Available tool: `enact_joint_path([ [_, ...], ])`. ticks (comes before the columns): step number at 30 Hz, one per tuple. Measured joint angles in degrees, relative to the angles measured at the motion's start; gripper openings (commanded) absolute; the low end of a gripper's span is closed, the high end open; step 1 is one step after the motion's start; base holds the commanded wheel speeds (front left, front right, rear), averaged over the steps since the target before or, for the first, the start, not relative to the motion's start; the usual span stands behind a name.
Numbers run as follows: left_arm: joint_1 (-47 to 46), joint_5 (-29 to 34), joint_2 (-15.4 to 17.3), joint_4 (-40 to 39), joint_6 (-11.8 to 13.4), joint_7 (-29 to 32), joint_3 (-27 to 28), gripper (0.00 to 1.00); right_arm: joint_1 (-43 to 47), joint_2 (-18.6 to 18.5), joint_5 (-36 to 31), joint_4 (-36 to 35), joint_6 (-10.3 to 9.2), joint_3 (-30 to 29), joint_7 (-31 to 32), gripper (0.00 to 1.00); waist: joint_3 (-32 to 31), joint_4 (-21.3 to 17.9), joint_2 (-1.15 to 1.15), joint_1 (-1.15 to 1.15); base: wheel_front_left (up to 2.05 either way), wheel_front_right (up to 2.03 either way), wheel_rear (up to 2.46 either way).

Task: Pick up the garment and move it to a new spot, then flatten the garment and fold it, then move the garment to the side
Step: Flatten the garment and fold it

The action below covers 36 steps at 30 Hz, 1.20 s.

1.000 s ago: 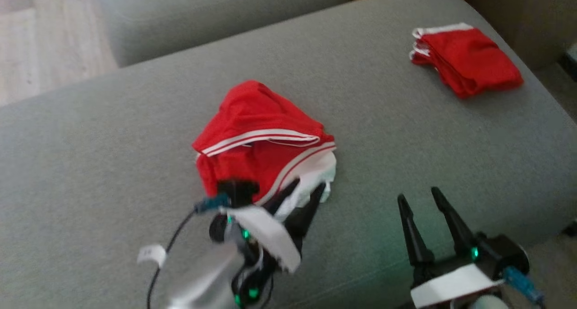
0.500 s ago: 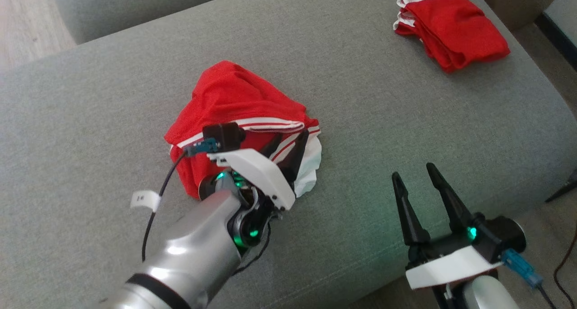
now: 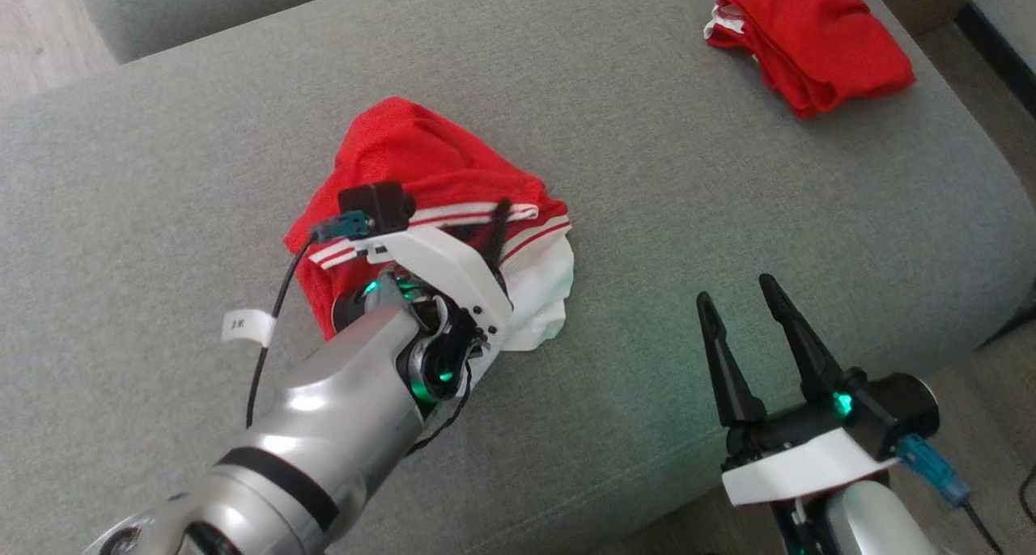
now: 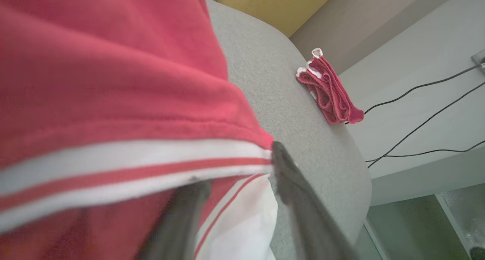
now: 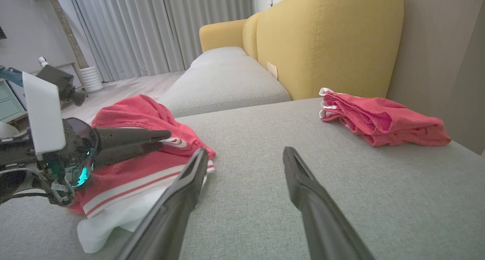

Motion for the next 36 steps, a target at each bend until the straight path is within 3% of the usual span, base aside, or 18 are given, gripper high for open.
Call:
enact_joint_path([
  [8, -3.41, 0.27, 0.02, -0.43, -3.63, -0.7, -0.87, 0.0, -0.11, 0.03, 0.0, -0.04, 0.0, 0.0, 0.0, 1.0, -1.49, 1.12, 0.0, 0.0, 0.0, 0.0, 0.0],
  [16, -18.58, 2.6, -0.32, -2.15, -7.45, -0.69, 2.34, 0.0, 0.4, 0.09, 0.11, 0.85, 0.0, 1.1, 0.0, 1.0, -6.98, 2.51, 0.0, 0.0, 0.0, 0.0, 0.0],
  [25, -33.95, -1.59, -1.29, -1.97, -10.12, -0.7, 10.05, 0.0, 4.2, -0.03, 0.18, 1.09, 0.0, 0.27, 0.0, 1.0, -11.3, 4.06, 0.0, 0.0, 0.0, 0.0, 0.0],
  [29, -28.31, -5.94, -0.86, -1.52, -10.59, -0.71, 12.78, 0.0, 4.79, -0.03, 0.16, 0.58, 0.0, -1.41, 0.0, 1.0, -12.12, 6.01, 0.0, 0.0, 0.0, 0.0, 0.0],
  [36, 3.22, -10.65, 3.8, 0.7, -10.58, -0.7, 14.16, 0.0, 6.9, -0.02, 0.15, -0.04, 0.0, -2.42, 0.0, 1.0, -12.77, 10.41, 0.0, 0.0, 0.0, 0.0, 0.0],
])
